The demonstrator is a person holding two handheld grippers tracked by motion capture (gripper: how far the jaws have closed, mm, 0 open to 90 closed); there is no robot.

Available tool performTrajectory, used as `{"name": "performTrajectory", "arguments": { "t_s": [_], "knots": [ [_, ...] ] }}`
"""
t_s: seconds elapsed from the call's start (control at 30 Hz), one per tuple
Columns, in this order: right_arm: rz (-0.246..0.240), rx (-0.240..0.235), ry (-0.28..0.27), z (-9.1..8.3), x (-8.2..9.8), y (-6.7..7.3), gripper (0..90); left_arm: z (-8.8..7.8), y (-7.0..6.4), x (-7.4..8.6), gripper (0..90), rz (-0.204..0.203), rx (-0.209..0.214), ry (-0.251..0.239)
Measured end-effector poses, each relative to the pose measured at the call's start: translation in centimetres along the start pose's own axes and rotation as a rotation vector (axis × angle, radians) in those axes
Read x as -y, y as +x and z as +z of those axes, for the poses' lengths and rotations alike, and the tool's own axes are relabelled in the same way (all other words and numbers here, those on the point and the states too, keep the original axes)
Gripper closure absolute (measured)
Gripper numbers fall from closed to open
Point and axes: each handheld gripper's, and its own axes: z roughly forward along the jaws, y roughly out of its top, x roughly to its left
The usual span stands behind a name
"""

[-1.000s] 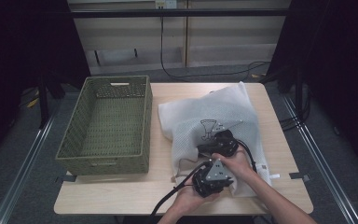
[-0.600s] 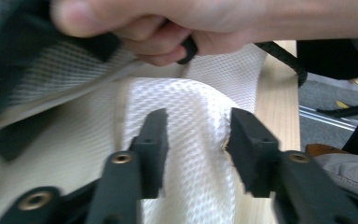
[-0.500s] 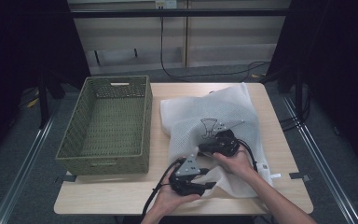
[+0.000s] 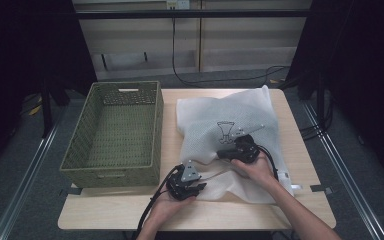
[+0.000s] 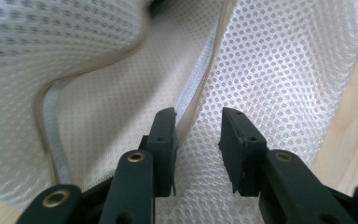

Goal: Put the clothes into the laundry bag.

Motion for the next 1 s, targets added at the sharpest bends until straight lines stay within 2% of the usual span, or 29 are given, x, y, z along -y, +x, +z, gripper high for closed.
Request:
{"name": "performTrajectory", "arguments": {
  "t_s": [0.03,0.07,0.1,0.13,0.17,0.23,0.27,0.33,0.37,0.47,0.5,0.57,0.6,0.67,0.73,0.77,0.83,0.87,0.9,0.93,0.97,1.0],
  "knots": [
    [-0.012,-0.005,0.008,-0.5,0.4,0.2,89.9,-0.3,0.0,0.1,68.9,-0.007,-0.003,0.014],
    [-0.020,-0.002,0.014,-0.9,0.8,0.5,89.8,-0.3,-0.2,0.4,71.9,-0.016,0.002,-0.018],
    [-0.024,-0.017,0.020,-1.4,1.3,0.6,89.8,-0.7,-0.3,0.4,76.6,-0.017,0.011,-0.004],
    [-0.030,-0.020,0.028,-1.8,1.7,0.8,89.8,-1.0,-0.3,0.4,77.3,-0.020,0.028,-0.007],
    [-0.039,-0.017,0.039,-2.0,2.2,0.9,89.8,-1.3,-0.4,0.3,77.9,-0.010,0.025,0.002],
    [-0.054,-0.008,0.072,-2.3,3.0,1.1,89.8,-1.7,-0.8,0.1,78.4,-0.003,0.008,-0.035],
    [-0.050,-0.007,0.083,-2.3,3.3,1.0,89.9,-1.9,-0.8,-0.1,75.6,0.006,-0.016,-0.032],
    [-0.039,-0.008,0.100,-2.3,3.9,0.6,89.8,-1.7,-0.4,-0.1,69.7,-0.035,-0.021,-0.057],
    [-0.031,-0.013,0.105,-2.3,4.1,0.4,89.8,-1.5,-0.2,-0.1,65.6,-0.046,-0.037,-0.056],
    [-0.031,0.001,0.121,-1.8,4.6,0.2,89.4,-0.6,-0.2,0.3,54.3,-0.053,-0.044,-0.039],
    [-0.030,0.000,0.122,-1.7,4.6,0.3,89.2,-0.4,-0.3,0.5,50.6,-0.050,-0.060,-0.022],
    [-0.027,0.019,0.116,-1.6,4.5,0.3,86.9,-0.4,-0.2,0.7,50.0,-0.045,-0.073,-0.022],
    [-0.025,0.015,0.114,-1.6,4.5,0.3,85.6,-0.5,-0.1,0.7,51.2,-0.030,-0.099,-0.012],
    [-0.032,0.017,0.093,-2.0,4.4,0.3,79.5,-0.6,-0.1,0.8,60.5,0.002,-0.151,0.005],
    [-0.030,0.007,0.059,-2.8,4.3,0.4,80.2,-0.8,0.1,0.9,72.3,0.004,-0.149,0.020],
    [-0.027,0.013,0.040,-3.3,4.3,0.4,79.2,-0.9,0.2,0.9,78.0,0.017,-0.165,0.035],
    [0.002,0.008,-0.009,-4.5,4.5,0.2,78.5,-1.0,0.3,0.9,83.2,0.026,-0.165,0.047],
    [0.002,0.010,-0.025,-5.0,4.6,0.0,78.5,-1.2,0.6,0.8,83.6,0.058,-0.172,0.075],
    [0.002,0.021,-0.033,-5.5,4.9,0.0,77.7,-1.1,0.3,0.9,84.0,0.021,-0.184,0.059],
    [0.007,0.022,-0.047,-5.9,5.1,-0.2,77.1,-1.2,0.5,1.0,84.2,0.028,-0.198,0.066],
    [0.018,0.025,-0.062,-6.4,5.5,-0.4,76.5,-1.1,0.4,1.2,84.1,-0.023,-0.211,0.024],
    [0.027,0.025,-0.073,-6.8,5.8,-0.6,75.8,-1.3,0.6,1.3,83.8,-0.019,-0.207,0.037]
  ]
}}
